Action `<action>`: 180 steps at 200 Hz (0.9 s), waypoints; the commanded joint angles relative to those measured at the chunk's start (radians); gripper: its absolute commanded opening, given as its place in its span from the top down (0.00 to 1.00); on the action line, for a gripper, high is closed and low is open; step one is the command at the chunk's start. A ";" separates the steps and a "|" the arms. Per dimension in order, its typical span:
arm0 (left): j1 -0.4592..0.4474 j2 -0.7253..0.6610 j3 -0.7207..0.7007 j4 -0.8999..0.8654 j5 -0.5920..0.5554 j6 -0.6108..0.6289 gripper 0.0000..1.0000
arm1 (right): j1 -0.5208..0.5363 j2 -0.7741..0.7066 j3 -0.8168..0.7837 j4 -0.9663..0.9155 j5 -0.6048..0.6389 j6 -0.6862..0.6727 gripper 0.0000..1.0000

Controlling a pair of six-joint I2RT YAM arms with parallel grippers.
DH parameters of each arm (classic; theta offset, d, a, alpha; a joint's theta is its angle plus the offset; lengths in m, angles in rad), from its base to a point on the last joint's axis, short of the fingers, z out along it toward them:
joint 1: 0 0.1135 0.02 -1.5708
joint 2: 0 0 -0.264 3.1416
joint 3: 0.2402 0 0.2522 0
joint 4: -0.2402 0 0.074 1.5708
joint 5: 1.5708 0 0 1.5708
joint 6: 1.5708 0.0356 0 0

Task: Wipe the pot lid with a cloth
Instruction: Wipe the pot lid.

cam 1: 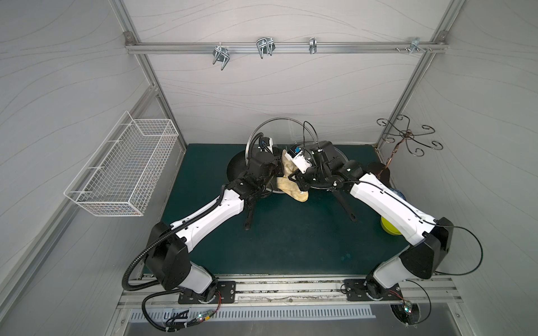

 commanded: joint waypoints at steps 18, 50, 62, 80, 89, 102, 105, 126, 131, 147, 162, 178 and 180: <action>0.000 -0.084 0.098 0.250 -0.044 -0.003 1.00 | -0.013 -0.025 0.012 0.025 0.038 0.031 1.00; 0.000 -0.100 0.052 0.303 -0.014 0.187 1.00 | -0.079 -0.063 0.012 0.016 0.073 0.031 1.00; 0.000 -0.109 0.017 0.368 0.026 0.296 1.00 | -0.117 -0.076 0.016 0.013 0.078 0.023 1.00; 0.001 -0.120 -0.004 0.379 0.093 0.447 1.00 | -0.173 -0.081 0.034 0.007 0.075 0.004 1.00; 0.000 -0.124 -0.007 0.379 0.135 0.530 1.00 | -0.197 -0.076 0.054 -0.004 0.073 -0.012 1.00; -0.001 -0.131 -0.009 0.378 0.197 0.661 1.00 | -0.222 -0.068 0.085 -0.024 0.072 -0.043 1.00; -0.001 -0.132 -0.009 0.372 0.213 0.692 1.00 | -0.228 -0.066 0.092 -0.027 0.073 -0.052 1.00; -0.006 -0.136 -0.014 0.356 0.273 0.889 1.00 | -0.248 -0.044 0.140 -0.050 0.081 -0.115 1.00; -0.006 -0.139 -0.017 0.357 0.281 0.926 1.00 | -0.249 -0.036 0.154 -0.054 0.083 -0.125 1.00; -0.006 -0.143 -0.021 0.341 0.311 1.049 1.00 | -0.249 -0.009 0.193 -0.058 0.088 -0.148 1.00; -0.006 -0.143 -0.017 0.298 0.345 1.165 1.00 | -0.247 0.029 0.236 -0.059 0.065 -0.152 1.00; -0.006 -0.144 -0.016 0.246 0.386 1.293 1.00 | -0.228 0.075 0.288 -0.062 0.059 -0.163 1.00; -0.006 -0.144 -0.016 0.238 0.391 1.309 1.00 | -0.224 0.081 0.296 -0.063 0.061 -0.167 1.00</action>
